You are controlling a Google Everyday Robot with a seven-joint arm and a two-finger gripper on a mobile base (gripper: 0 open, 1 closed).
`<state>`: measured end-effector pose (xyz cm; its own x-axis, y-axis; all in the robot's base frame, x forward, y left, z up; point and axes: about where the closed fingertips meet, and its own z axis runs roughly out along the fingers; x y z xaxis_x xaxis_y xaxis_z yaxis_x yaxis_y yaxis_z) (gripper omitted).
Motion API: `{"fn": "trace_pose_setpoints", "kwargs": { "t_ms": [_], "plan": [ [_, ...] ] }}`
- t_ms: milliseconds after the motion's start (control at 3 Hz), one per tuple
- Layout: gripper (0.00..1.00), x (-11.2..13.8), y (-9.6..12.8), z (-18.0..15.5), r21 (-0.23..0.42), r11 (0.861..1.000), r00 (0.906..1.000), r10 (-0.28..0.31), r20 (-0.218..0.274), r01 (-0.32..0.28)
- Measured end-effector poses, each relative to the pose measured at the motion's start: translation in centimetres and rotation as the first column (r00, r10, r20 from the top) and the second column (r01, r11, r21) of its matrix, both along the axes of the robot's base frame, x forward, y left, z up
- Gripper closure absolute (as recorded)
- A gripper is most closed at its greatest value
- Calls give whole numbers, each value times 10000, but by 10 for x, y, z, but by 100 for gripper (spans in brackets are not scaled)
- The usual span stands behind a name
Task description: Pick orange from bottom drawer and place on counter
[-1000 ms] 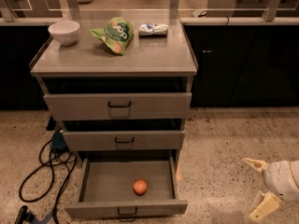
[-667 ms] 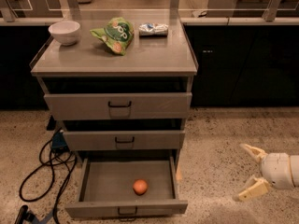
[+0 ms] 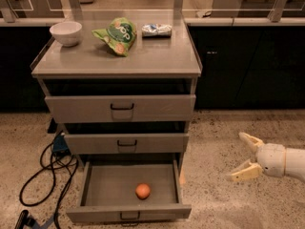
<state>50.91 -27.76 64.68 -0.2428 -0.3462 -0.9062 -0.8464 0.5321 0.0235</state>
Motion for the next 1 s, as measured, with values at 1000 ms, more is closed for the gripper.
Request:
{"fn": "trace_pose_setpoints", "kwargs": {
  "t_ms": [1000],
  "plan": [
    [0,15,46,8,973,9938,9985,517,165,-531]
  ]
}}
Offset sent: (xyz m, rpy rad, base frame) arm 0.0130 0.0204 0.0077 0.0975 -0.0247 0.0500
